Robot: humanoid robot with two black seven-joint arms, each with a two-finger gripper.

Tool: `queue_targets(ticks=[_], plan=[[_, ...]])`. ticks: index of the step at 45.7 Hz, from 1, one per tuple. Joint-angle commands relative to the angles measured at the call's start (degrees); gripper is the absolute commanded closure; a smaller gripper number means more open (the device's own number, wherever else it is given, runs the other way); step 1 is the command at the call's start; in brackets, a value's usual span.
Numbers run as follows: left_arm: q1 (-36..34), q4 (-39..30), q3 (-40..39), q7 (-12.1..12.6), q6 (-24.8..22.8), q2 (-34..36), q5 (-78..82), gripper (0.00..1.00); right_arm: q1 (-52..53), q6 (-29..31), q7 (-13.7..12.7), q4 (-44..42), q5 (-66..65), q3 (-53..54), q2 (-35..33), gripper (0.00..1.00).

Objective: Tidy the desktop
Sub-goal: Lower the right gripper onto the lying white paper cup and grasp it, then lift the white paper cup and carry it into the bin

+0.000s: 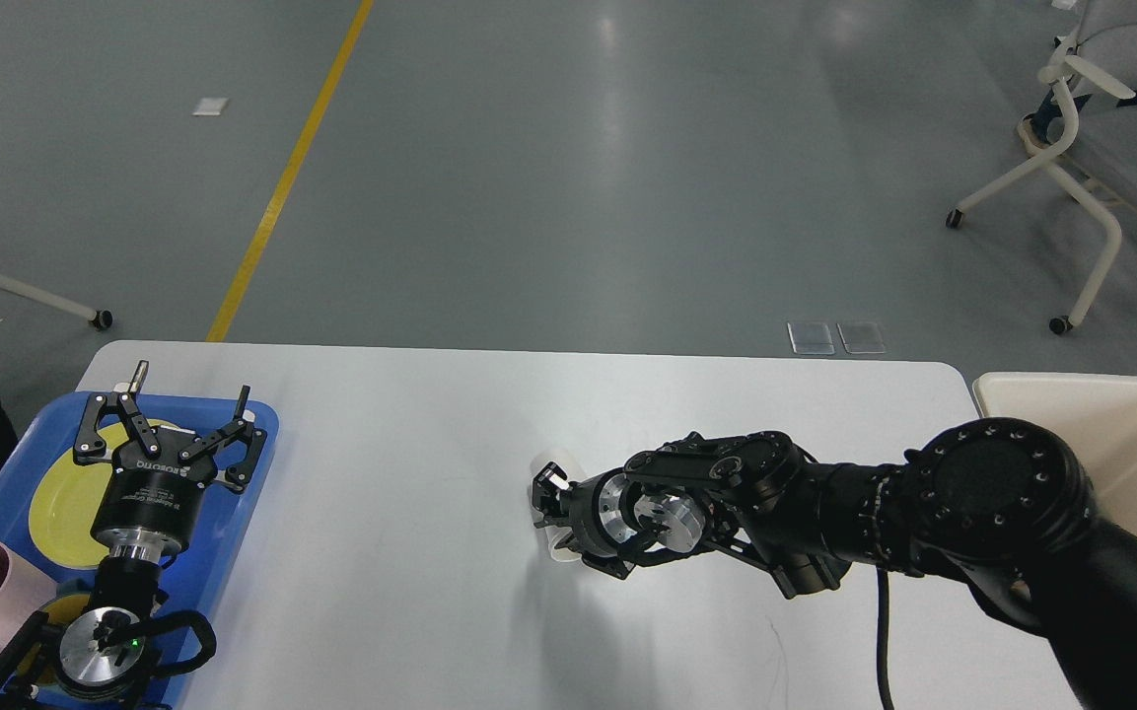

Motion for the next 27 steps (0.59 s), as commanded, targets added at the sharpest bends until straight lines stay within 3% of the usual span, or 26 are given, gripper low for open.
queue_targets(ticks=[1,17,22,27], plan=[[0.0,0.0,0.0,0.0,0.0,0.0,0.0,0.04,0.8,-0.5,0.0,0.4,0.9,0.0,0.0,1.00],[0.0,0.0,0.0,0.0,0.0,0.0,0.1,0.04,6.0,-0.7,-1.0,4.8,1.7,-1.8,-3.9,1.00],[0.0,0.0,0.0,0.0,0.0,0.0,0.0,0.04,10.6,0.6,-2.8,9.3,1.7,-6.5,-5.9,1.00],[0.0,0.0,0.0,0.0,0.0,0.0,0.1,0.04,18.4,3.4,-3.0,16.1,1.6,-14.4,-7.2,1.00]])
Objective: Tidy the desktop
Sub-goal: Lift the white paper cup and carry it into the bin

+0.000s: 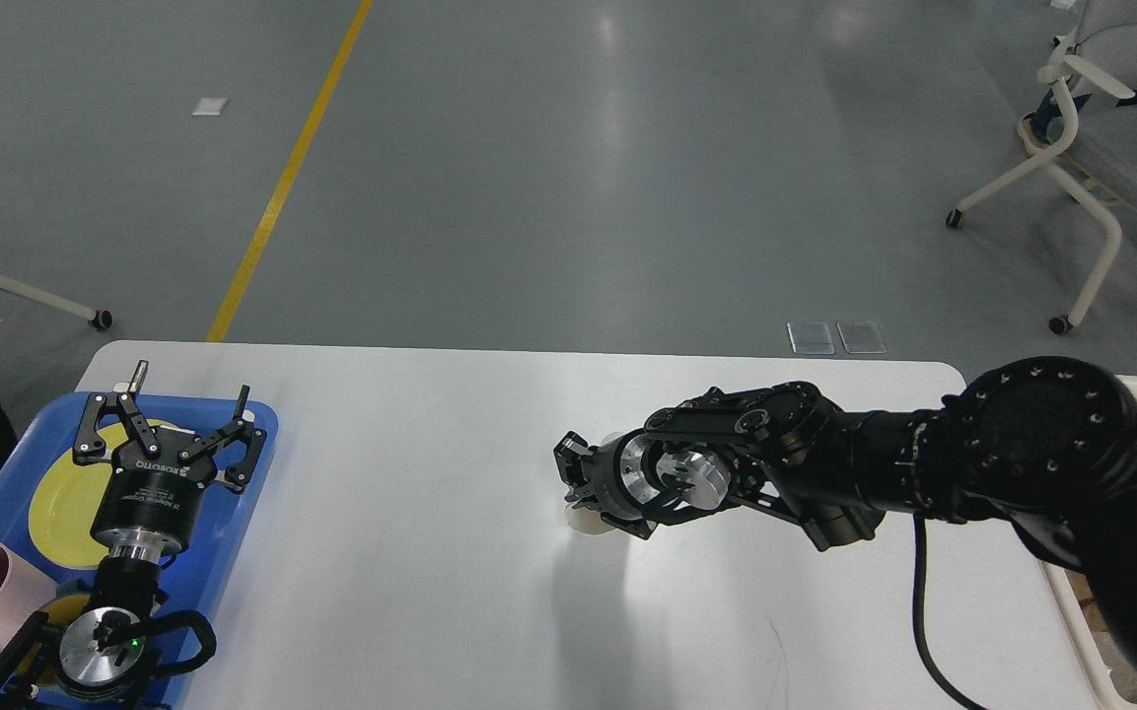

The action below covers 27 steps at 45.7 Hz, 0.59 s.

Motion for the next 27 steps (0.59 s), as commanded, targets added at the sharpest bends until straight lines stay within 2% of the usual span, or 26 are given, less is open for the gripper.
queue_targets(ticks=[1,8,16,20,27], plan=[[0.0,0.0,0.0,0.1,0.0,0.0,0.0,0.04,8.8,3.7,-0.1,7.4,-0.3,-9.0,-1.6,1.00],[0.0,0.0,0.0,0.0,0.0,0.0,-0.1,0.04,23.7,13.3,0.5,19.0,-0.9,-17.6,-4.5,1.00],[0.0,0.0,0.0,0.0,0.0,0.0,-0.1,0.04,39.4,20.9,0.7,31.4,-2.7,-22.4,-9.2,1.00],[0.0,0.0,0.0,0.0,0.0,0.0,-0.1,0.04,46.6,23.6,1.9,37.8,-5.2,-24.6,-11.1,1.00],[0.0,0.0,0.0,0.0,0.0,0.0,0.0,0.04,58.7,25.4,6.3,47.6,-8.9,-30.7,-12.3,1.00]])
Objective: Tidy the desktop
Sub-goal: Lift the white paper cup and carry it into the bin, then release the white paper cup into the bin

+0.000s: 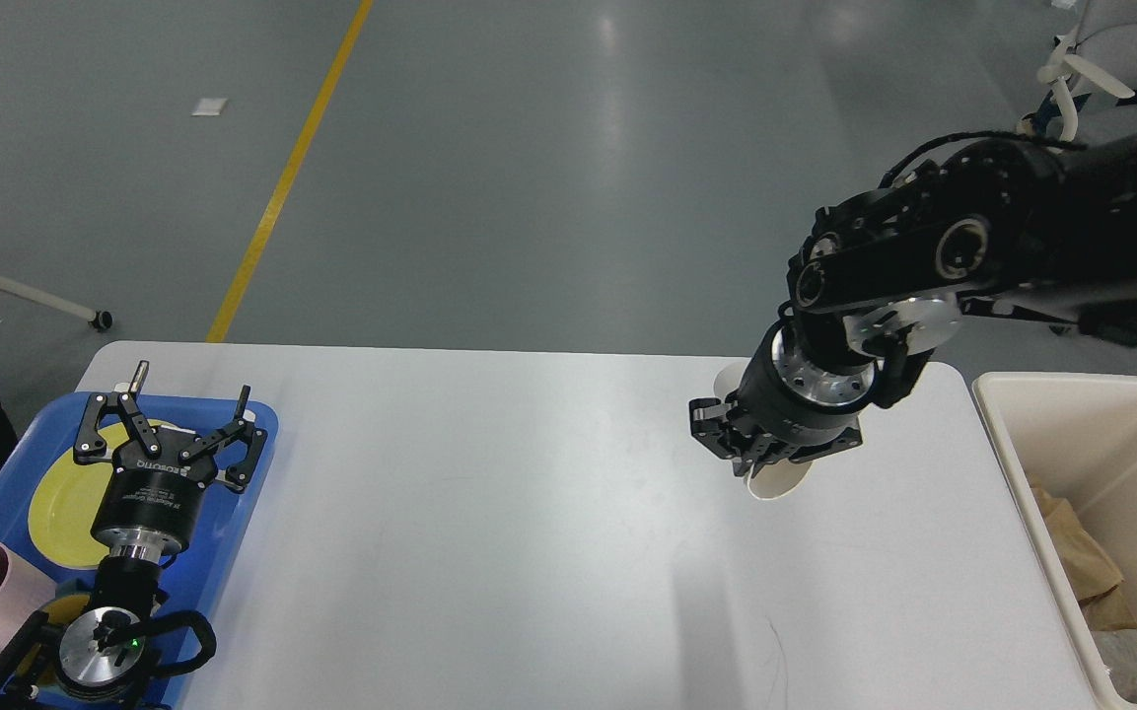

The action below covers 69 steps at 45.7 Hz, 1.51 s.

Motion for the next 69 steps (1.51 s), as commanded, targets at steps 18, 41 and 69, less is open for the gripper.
queue_targets(ticks=[18,41,69], plan=[[0.0,0.0,0.0,-0.1,0.0,0.0,0.0,0.04,15.2,2.6,12.9,6.4,-2.0,-26.2,-3.3,1.00],[0.0,0.0,0.0,-0.1,0.0,0.0,0.1,0.04,-26.9,-8.4,9.1,-31.4,-8.2,-26.7,-33.5,1.00],[0.0,0.0,0.0,0.0,0.0,0.0,0.0,0.04,-97.5,-26.0,8.9,-92.8,-7.2,5.6,-12.2,1.00]])
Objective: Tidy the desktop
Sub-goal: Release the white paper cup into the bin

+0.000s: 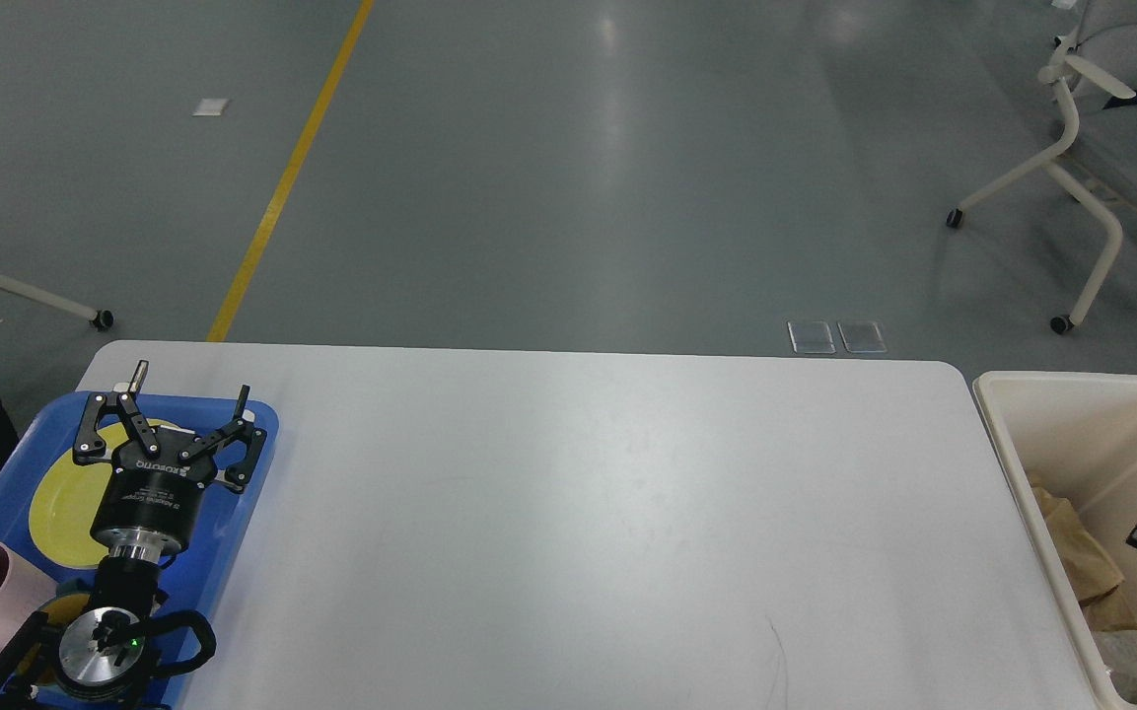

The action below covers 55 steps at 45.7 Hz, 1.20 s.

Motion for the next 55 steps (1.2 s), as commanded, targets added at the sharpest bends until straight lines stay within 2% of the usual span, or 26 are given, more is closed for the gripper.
queue_targets(ticks=[1,8,9,12,14,16,18,29,39,48,55], plan=[[0.0,0.0,0.0,0.1,0.0,0.0,0.1,0.04,-4.4,-2.2,-0.3,-4.2,0.1,0.4,4.1,1.00],[0.0,0.0,0.0,0.1,0.0,0.0,0.0,0.04,-4.4,-2.5,-0.3,-4.2,0.1,2.0,3.8,1.00],[0.0,0.0,0.0,0.0,0.1,0.0,0.0,0.04,-4.4,-2.6,-0.3,-4.2,0.1,2.1,3.8,0.97],[0.0,0.0,0.0,0.1,0.0,0.0,0.0,0.04,-4.4,-3.0,-0.2,-4.2,0.1,2.8,3.8,0.60],[0.0,0.0,0.0,0.0,0.0,0.0,0.0,0.04,-4.3,-3.4,-0.2,-4.1,0.1,2.8,3.8,0.40],[0.0,0.0,0.0,0.1,0.1,0.0,0.1,0.04,-4.4,-3.6,-0.2,-4.1,0.1,2.9,4.0,0.25],[0.0,0.0,-0.1,0.1,0.0,0.0,0.0,0.04,-4.4,-3.9,-0.2,-4.0,0.1,3.0,4.2,0.00],[0.0,0.0,0.0,0.1,0.0,0.0,0.0,0.04,-4.4,-3.8,-0.3,-3.9,0.1,6.5,3.8,0.00],[0.0,0.0,0.0,0.1,0.0,0.0,0.0,0.04,-3.6,-3.8,-0.3,-3.7,0.1,17.0,1.9,0.00],[0.0,0.0,0.0,0.0,0.0,0.0,0.0,0.04,2.4,-3.5,0.0,1.4,0.1,35.9,-0.8,0.00],[0.0,0.0,0.0,0.0,0.0,0.0,0.1,0.04,6.1,-3.2,0.4,10.8,0.0,52.4,-8.3,0.00]])
